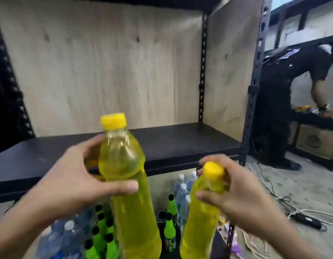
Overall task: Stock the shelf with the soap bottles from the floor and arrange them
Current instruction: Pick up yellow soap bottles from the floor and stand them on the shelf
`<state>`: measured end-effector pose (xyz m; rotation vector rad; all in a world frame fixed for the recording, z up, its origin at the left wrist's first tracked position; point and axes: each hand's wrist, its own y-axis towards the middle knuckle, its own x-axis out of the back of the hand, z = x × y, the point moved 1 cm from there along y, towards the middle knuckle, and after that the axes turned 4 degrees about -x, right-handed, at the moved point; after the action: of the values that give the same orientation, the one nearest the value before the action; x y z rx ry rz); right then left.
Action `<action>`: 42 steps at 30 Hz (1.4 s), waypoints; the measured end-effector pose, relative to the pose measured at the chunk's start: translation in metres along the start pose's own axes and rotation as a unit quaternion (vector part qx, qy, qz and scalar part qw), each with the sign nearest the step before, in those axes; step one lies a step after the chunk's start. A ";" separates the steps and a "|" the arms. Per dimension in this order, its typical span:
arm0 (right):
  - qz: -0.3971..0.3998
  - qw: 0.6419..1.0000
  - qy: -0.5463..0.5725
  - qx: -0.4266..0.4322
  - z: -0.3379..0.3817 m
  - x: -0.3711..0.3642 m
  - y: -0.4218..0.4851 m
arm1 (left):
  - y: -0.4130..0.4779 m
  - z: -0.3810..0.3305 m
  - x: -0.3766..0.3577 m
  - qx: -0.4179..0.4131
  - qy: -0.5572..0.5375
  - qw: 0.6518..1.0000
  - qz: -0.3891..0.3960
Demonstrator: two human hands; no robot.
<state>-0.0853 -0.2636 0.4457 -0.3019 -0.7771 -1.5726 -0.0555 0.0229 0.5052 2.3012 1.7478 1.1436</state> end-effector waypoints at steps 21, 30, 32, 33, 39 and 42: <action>-0.275 0.958 -0.014 -0.080 -0.023 0.101 0.407 | 0.404 0.090 -0.077 0.079 0.098 0.981 -0.146; -0.288 0.956 -0.032 -0.029 -0.058 0.087 0.450 | 0.434 0.132 -0.093 0.026 0.118 0.981 -0.151; -0.287 0.957 -0.034 -0.030 -0.059 0.089 0.443 | 0.429 0.131 -0.092 0.039 0.113 0.983 -0.142; -0.274 0.960 -0.033 -0.035 -0.057 0.089 0.436 | 0.425 0.128 -0.091 0.059 0.108 0.985 -0.124; -0.268 0.958 -0.103 0.011 -0.028 0.054 0.321 | 0.321 0.090 -0.082 0.058 0.104 0.983 -0.143; -0.276 0.953 -0.102 0.075 -0.031 0.002 0.207 | 0.206 0.082 -0.085 -0.050 0.031 0.982 -0.178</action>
<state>0.1198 -0.2803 0.4859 -0.1405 -1.2112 -2.0084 0.1515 -0.0929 0.4910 1.8149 1.9674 1.2094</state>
